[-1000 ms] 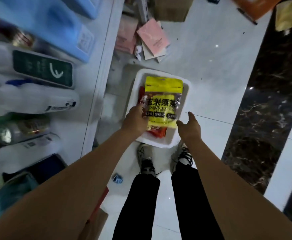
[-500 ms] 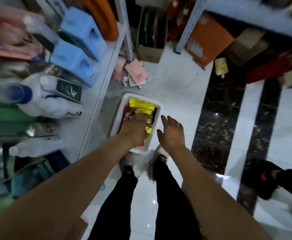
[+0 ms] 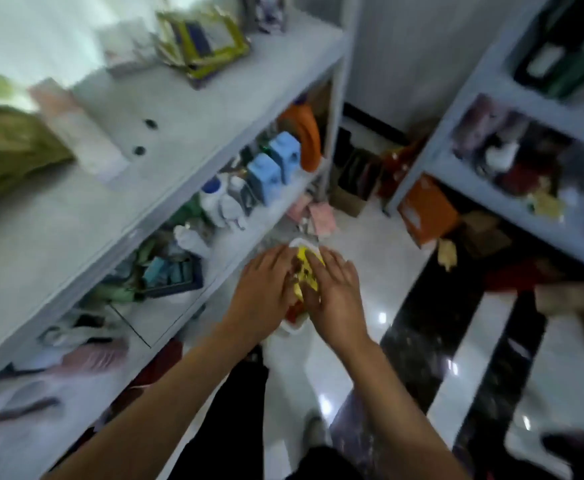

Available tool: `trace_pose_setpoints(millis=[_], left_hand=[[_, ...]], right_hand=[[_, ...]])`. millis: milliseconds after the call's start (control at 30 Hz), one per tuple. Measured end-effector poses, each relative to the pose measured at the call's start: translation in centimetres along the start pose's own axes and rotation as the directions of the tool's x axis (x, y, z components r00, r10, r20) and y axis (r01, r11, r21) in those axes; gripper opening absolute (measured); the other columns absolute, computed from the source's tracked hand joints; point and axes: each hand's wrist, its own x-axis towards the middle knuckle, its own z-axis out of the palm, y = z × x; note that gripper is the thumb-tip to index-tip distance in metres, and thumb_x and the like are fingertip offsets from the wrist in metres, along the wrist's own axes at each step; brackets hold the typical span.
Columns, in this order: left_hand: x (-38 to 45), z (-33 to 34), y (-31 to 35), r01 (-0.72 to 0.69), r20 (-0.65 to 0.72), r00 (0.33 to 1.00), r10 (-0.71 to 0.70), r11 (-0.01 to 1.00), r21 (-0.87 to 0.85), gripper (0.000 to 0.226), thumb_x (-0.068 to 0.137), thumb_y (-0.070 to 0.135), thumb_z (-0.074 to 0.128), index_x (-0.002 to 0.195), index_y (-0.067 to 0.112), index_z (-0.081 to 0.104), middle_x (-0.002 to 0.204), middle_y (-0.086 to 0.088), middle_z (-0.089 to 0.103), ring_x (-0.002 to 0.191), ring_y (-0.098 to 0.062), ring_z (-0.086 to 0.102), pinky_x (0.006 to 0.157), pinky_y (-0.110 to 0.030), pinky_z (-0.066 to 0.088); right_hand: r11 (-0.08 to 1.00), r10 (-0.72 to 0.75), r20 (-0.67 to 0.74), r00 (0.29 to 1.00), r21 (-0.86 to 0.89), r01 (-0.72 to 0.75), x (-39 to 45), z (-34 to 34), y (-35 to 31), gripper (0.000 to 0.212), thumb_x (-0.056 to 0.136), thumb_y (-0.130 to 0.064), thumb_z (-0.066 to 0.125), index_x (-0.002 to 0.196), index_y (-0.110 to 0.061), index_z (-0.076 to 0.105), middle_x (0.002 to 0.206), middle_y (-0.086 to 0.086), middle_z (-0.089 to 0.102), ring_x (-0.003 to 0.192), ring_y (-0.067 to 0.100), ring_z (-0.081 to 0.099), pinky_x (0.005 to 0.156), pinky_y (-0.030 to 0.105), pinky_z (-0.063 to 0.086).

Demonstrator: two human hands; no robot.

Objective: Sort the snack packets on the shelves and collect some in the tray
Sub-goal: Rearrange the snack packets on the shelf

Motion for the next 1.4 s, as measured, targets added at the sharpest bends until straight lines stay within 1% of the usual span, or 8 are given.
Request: trace_pose_setpoints(millis=[233, 433, 667, 867, 967, 1233, 1333, 1400], left_hand=[[-8.3, -11.2, 3.5, 0.121, -0.382, 0.924, -0.033, 0.971, 0.207, 0.055, 0.084, 0.021, 0.044, 0.138, 0.013, 0.048, 0.141, -0.01, 0.051, 0.131, -0.031, 0.047, 0.11, -0.045, 0.032], [-16.1, -23.4, 4.1, 0.242, -0.618, 0.786, -0.02, 0.93, 0.278, 0.054, 0.085, 0.012, 0.059, 0.138, 0.012, 0.049, 0.143, -0.01, 0.05, 0.131, -0.031, 0.046, 0.109, -0.049, 0.038], [-27.5, -33.8, 0.3, 0.397, -0.775, 0.631, -0.046, 0.877, 0.271, 0.052, 0.085, 0.019, 0.053, 0.136, 0.011, 0.05, 0.14, -0.011, 0.051, 0.128, -0.029, 0.047, 0.108, -0.043, 0.038], [-37.6, -39.8, -5.1, 0.523, -0.855, 0.508, -0.101, 0.825, 0.214, 0.051, 0.084, 0.018, 0.052, 0.135, 0.011, 0.051, 0.139, -0.009, 0.05, 0.128, -0.028, 0.046, 0.106, -0.047, 0.04], [-41.3, -42.3, -7.8, 0.554, -0.875, 0.473, -0.101, 0.806, 0.207, 0.048, 0.083, 0.015, 0.056, 0.131, 0.01, 0.054, 0.135, -0.01, 0.053, 0.125, -0.027, 0.048, 0.104, -0.039, 0.04], [-44.9, -49.8, -14.6, 0.581, -0.87, 0.469, -0.15, 0.795, 0.176, 0.047, 0.083, 0.02, 0.05, 0.129, 0.01, 0.057, 0.135, -0.009, 0.055, 0.125, -0.028, 0.05, 0.106, -0.041, 0.039], [-44.5, -53.0, -16.6, 0.583, -0.853, 0.482, -0.2, 0.8, 0.142, 0.045, 0.09, 0.022, 0.048, 0.133, 0.013, 0.052, 0.141, -0.006, 0.049, 0.131, -0.024, 0.043, 0.109, -0.038, 0.034], [-44.0, -55.1, -17.9, 0.578, -0.83, 0.501, -0.247, 0.809, 0.107, 0.043, 0.095, 0.022, 0.049, 0.137, 0.016, 0.047, 0.146, -0.001, 0.042, 0.135, -0.019, 0.036, 0.11, -0.034, 0.032]], right_hand=[[0.915, -0.404, -0.127, 0.906, -0.047, 0.402, 0.1, -8.1, -9.7, 0.051, 0.094, -0.028, 0.055, 0.143, -0.021, 0.049, 0.151, 0.009, 0.044, 0.142, 0.029, 0.036, 0.119, 0.049, 0.025], [0.743, -0.656, -0.242, 0.715, -0.039, 0.669, -0.3, -11.9, -22.7, 0.048, 0.091, -0.023, 0.053, 0.139, -0.019, 0.052, 0.148, 0.01, 0.047, 0.138, 0.03, 0.041, 0.118, 0.048, 0.026], [0.532, -0.821, -0.269, 0.504, -0.042, 0.845, -4.1, -11.2, -38.8, 0.047, 0.094, -0.025, 0.043, 0.14, -0.017, 0.05, 0.15, 0.009, 0.044, 0.14, 0.03, 0.038, 0.118, 0.049, 0.024], [0.387, -0.886, -0.276, 0.372, 0.001, 0.922, -7.5, -6.3, -51.5, 0.048, 0.089, -0.019, 0.058, 0.138, -0.017, 0.053, 0.147, 0.01, 0.048, 0.137, 0.03, 0.043, 0.116, 0.049, 0.029], [0.359, -0.894, -0.282, 0.347, 0.012, 0.933, -8.5, -3.7, -56.7, 0.045, 0.093, -0.027, 0.046, 0.137, -0.018, 0.054, 0.147, 0.008, 0.049, 0.137, 0.028, 0.043, 0.118, 0.04, 0.021], [0.411, -0.891, -0.208, 0.404, 0.01, 0.912, -6.2, 1.4, -67.2, 0.052, 0.085, -0.017, 0.066, 0.136, -0.014, 0.055, 0.143, 0.012, 0.053, 0.133, 0.033, 0.048, 0.113, 0.048, 0.031], [0.449, -0.862, -0.214, 0.459, 0.098, 0.888, -4.0, 2.4, -70.0, 0.048, 0.085, -0.017, 0.066, 0.133, -0.013, 0.058, 0.137, 0.013, 0.058, 0.128, 0.033, 0.051, 0.109, 0.045, 0.037], [0.524, -0.791, -0.197, 0.579, 0.271, 0.808, -2.2, 2.9, -71.7, 0.042, 0.09, -0.02, 0.063, 0.131, -0.014, 0.059, 0.133, 0.011, 0.06, 0.125, 0.03, 0.053, 0.106, 0.04, 0.039]])
